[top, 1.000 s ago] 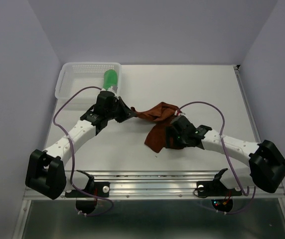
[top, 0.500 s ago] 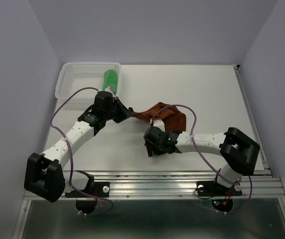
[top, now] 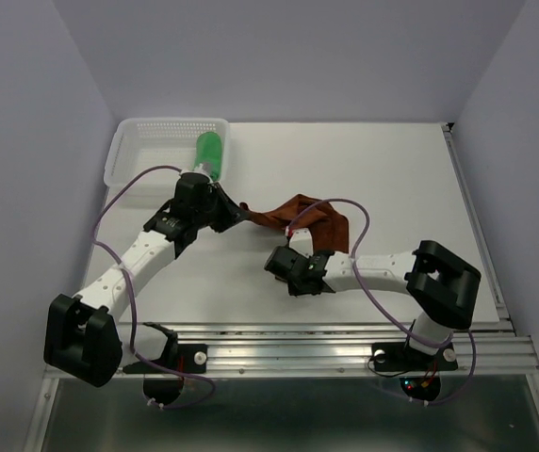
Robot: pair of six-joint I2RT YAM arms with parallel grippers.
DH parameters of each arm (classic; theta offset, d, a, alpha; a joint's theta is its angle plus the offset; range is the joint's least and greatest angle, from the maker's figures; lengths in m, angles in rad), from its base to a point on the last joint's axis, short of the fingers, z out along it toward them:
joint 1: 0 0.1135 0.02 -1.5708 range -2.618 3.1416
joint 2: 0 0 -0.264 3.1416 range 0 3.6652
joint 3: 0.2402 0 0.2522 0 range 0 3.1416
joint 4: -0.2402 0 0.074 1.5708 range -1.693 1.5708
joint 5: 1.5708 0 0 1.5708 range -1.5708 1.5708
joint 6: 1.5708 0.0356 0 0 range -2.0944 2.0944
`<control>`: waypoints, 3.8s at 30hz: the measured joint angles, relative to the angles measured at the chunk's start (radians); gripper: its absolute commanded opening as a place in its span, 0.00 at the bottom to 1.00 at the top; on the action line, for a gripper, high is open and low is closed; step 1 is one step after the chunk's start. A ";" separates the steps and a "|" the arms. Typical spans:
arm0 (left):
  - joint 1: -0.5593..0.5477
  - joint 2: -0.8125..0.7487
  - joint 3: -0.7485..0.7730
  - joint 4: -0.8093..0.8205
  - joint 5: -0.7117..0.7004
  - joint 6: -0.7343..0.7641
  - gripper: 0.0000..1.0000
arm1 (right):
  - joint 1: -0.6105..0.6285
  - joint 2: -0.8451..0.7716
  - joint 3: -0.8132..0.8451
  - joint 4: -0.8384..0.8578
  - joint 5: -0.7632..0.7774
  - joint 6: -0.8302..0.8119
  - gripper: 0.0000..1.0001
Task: Roll the towels
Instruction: Flatten the towel, then fold the towel
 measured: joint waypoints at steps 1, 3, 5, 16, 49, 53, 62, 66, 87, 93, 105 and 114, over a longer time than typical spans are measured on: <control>0.004 -0.001 0.000 0.000 -0.001 0.000 0.00 | 0.000 -0.008 -0.008 -0.008 0.011 -0.001 0.01; 0.017 -0.003 0.000 -0.001 -0.007 0.000 0.00 | -0.002 -0.038 -0.022 -0.034 0.037 -0.011 0.01; 0.031 -0.006 0.003 -0.008 -0.017 0.000 0.00 | -0.014 -0.090 -0.029 -0.062 0.058 -0.039 0.01; 0.189 -0.055 0.204 -0.049 -0.105 0.004 0.00 | -0.448 -0.513 -0.047 -0.074 0.239 -0.493 0.01; 0.365 -0.481 0.267 -0.120 0.119 0.011 0.00 | -0.884 -0.933 0.370 -0.144 0.113 -0.904 0.02; 0.365 -0.483 0.196 -0.129 0.126 -0.008 0.00 | -0.884 -0.938 0.352 -0.174 0.143 -0.890 0.02; 0.276 -0.268 -0.027 -0.033 0.029 -0.057 0.00 | -0.912 -0.584 0.162 -0.098 0.133 -0.850 0.01; 0.161 -0.014 -0.016 0.012 -0.039 -0.061 0.00 | -1.001 -0.369 0.102 -0.043 0.039 -0.850 0.01; 0.143 0.306 0.115 0.142 -0.126 -0.065 0.00 | -1.123 -0.188 0.058 0.240 -0.051 -0.959 0.04; 0.143 0.241 0.013 0.137 -0.119 -0.063 0.00 | -1.123 -0.284 0.001 0.203 -0.023 -0.923 0.05; 0.143 0.102 -0.173 0.142 -0.081 -0.063 0.00 | -1.123 -0.508 -0.217 0.149 -0.002 -0.855 0.09; 0.143 0.074 -0.270 0.139 -0.057 -0.061 0.00 | -1.123 -0.597 -0.237 0.093 0.008 -0.823 0.09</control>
